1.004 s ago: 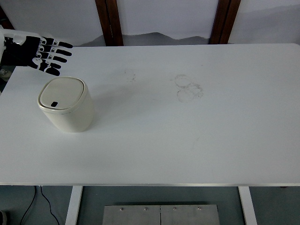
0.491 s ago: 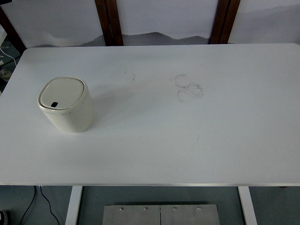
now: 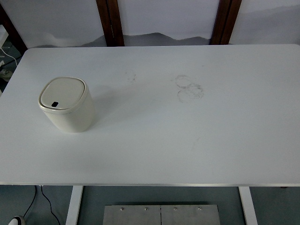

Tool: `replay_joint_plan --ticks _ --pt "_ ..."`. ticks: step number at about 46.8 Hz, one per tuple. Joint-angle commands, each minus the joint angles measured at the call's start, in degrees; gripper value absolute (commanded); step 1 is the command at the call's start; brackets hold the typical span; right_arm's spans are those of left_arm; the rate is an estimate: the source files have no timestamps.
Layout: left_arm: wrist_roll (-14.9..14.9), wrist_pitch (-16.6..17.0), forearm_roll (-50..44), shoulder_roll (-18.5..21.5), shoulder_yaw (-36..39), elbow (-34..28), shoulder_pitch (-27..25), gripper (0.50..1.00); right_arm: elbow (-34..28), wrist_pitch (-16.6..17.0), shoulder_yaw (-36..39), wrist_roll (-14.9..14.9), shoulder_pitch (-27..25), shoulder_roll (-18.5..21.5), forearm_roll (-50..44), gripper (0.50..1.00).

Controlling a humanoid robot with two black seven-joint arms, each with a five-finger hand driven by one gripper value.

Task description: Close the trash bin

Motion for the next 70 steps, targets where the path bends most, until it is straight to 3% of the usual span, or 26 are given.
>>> replay_joint_plan --ticks 1,27,43,61,70 --pt "-1.40 0.00 -2.08 0.13 -0.91 1.10 2.68 1.000 0.01 0.03 0.00 0.00 -0.01 0.02 0.00 0.995" --pt "-2.54 0.00 -9.29 -0.66 -8.82 5.05 20.52 1.000 0.01 0.03 0.00 0.00 -0.18 0.02 0.00 0.995" --pt "-2.54 0.00 -10.79 -5.49 -14.53 10.68 29.75 1.000 0.01 0.03 0.00 0.00 -0.18 0.02 0.00 0.995" --pt "-3.51 0.00 -10.79 -9.27 -17.61 12.53 34.85 1.000 -0.08 0.03 -0.09 0.00 -0.18 0.02 0.00 0.995" --pt "-3.77 0.00 -10.61 -9.27 -17.87 12.53 35.56 1.000 0.01 -0.06 -0.09 0.00 -0.18 0.02 0.00 0.995"
